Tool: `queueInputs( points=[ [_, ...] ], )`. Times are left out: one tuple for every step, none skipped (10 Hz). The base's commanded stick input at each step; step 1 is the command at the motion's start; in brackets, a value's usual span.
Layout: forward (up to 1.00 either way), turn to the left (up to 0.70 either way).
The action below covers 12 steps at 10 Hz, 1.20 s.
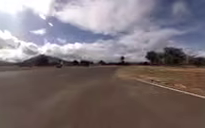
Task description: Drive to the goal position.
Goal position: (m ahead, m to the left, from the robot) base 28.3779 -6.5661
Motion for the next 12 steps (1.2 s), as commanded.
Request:
queueInputs(
  points=[
    [0.7, -0.04],
    [0.7, -0.08],
    [0.7, -0.24],
    [0.7, 0.0],
    [0.7, 0.0],
    [0.7, 0.0],
    [0.7, 0.0],
    [0.7, 0.0],
    [0.7, 0.0],
    [0.7, 0.0],
    [0.7, 0.0],
    [0.7, 0.0]
  ],
)
